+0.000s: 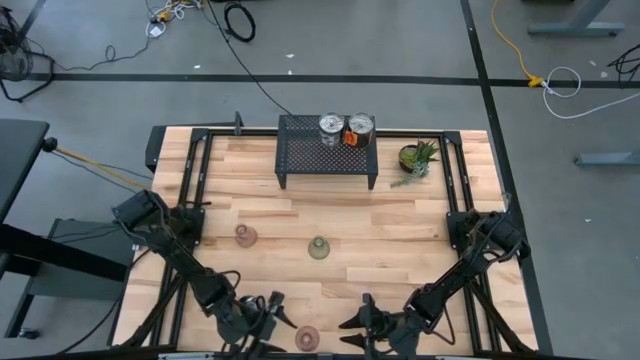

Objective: Pick & Place candle stick holders
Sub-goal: Put the bottom pink candle holder on the shelf

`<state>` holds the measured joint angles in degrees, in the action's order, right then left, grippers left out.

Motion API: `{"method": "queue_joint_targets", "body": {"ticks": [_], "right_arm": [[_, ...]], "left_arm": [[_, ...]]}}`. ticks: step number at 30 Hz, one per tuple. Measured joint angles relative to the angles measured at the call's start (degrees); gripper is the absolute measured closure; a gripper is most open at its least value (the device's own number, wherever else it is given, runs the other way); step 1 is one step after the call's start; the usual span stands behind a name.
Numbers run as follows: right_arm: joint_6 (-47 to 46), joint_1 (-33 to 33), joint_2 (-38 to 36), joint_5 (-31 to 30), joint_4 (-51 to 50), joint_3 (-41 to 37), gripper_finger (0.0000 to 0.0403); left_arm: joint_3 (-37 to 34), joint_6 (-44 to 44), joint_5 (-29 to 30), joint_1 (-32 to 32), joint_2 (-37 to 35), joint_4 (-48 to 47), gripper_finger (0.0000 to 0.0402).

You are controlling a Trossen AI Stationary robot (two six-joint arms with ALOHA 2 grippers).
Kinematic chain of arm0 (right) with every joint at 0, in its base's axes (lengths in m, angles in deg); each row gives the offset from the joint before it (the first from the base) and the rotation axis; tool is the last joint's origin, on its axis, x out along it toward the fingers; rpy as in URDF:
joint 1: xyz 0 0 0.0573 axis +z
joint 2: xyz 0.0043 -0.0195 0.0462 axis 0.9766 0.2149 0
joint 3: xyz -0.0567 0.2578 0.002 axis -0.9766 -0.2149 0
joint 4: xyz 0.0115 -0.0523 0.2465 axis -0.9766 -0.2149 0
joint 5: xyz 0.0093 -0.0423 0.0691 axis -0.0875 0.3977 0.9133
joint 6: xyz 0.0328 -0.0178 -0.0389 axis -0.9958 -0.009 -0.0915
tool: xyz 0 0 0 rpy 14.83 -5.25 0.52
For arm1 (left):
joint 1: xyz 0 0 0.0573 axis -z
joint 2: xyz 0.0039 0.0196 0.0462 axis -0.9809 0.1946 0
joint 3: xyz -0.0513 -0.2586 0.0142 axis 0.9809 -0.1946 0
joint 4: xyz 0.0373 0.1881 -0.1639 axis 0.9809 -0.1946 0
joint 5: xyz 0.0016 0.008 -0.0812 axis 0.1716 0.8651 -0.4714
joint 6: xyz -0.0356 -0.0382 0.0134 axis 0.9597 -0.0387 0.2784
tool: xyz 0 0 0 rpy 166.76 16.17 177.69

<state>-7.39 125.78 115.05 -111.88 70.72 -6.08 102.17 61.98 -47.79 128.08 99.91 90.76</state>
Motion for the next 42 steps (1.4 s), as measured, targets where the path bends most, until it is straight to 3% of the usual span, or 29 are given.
{"method": "queue_joint_targets", "body": {"ticks": [8,15,34,42], "right_arm": [[0.2,1.0,0.0,-0.2,0.8,0.0,0.0250],[1.0,1.0,0.0,-0.3,0.8,0.0,0.0250],[1.6,0.9,0.0,-1.3,0.7,0.0,0.0250],[1.5,0.9,0.0,-1.6,0.7,0.0,0.0250]], "left_arm": [[0.0,2.8,3.5,-0.3,3.4,1.3,0.0103],[0.0,1.6,3.4,-1.1,6.6,9.1,0.0103],[0.0,2.6,3.0,-2.0,7.0,11.6,0.0103],[3.6,2.2,1.4,-3.2,13.1,14.0,0.0103]]}}
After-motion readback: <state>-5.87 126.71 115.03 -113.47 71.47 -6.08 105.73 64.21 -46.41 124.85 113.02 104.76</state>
